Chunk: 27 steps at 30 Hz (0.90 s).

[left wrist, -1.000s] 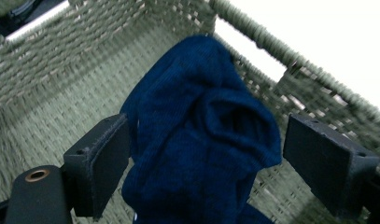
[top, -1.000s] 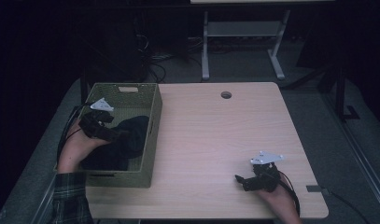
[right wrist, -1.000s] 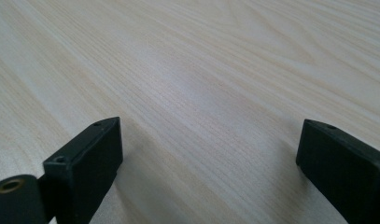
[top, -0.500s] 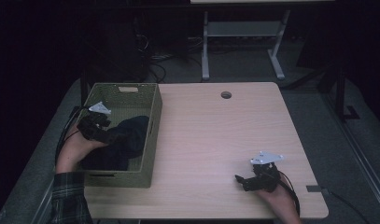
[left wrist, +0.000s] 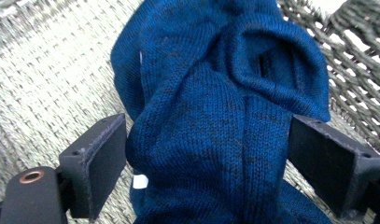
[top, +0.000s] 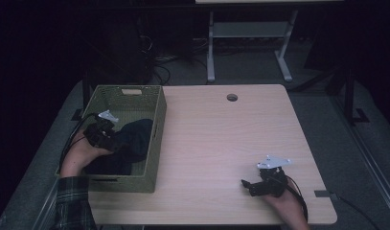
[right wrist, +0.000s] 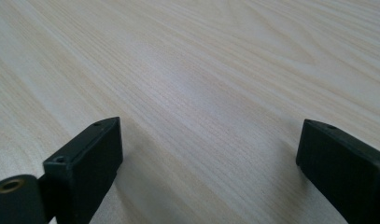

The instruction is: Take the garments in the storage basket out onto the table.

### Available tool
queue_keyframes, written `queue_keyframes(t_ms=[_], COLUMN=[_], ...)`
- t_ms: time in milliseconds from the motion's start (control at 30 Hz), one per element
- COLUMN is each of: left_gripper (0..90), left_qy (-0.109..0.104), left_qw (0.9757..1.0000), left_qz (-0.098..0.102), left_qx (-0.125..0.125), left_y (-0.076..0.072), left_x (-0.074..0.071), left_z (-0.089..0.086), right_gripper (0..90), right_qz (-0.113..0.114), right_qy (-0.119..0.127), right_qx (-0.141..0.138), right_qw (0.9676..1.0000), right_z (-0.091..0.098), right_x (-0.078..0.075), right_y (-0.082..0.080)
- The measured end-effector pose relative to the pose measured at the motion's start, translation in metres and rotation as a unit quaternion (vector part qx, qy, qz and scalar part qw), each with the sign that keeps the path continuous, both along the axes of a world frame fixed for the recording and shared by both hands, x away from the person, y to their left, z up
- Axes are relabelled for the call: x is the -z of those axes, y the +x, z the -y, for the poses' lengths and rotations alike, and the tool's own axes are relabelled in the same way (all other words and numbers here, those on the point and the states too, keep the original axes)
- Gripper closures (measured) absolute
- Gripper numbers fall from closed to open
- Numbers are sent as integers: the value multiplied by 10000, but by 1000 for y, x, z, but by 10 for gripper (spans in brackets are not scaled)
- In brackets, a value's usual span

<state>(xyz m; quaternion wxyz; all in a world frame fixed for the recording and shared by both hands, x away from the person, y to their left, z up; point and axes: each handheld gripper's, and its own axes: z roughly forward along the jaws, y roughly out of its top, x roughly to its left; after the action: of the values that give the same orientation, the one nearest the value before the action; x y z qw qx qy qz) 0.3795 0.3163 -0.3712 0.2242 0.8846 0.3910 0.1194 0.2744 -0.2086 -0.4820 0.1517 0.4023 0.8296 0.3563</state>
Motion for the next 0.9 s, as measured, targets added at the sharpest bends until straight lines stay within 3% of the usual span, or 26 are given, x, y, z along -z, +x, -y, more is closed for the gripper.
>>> queue_keyframes(t_ms=[500,600,900], left_gripper=[154,217,554], left_qy=[122,70,86], left_qw=[9990,9987,9962], left_qz=[-417,-509,-834], left_qx=[37,57,221], left_y=[10,11,14], left_x=[18,21,25], left_z=[13,14,15], right_gripper=[67,68,68], right_qz=[-3,-4,-4], right_qy=[-2,0,1], right_qx=[2,1,2], right_qw=[10000,10000,10000], right_z=[0,0,0], right_x=[0,0,0], right_y=[0,0,0])
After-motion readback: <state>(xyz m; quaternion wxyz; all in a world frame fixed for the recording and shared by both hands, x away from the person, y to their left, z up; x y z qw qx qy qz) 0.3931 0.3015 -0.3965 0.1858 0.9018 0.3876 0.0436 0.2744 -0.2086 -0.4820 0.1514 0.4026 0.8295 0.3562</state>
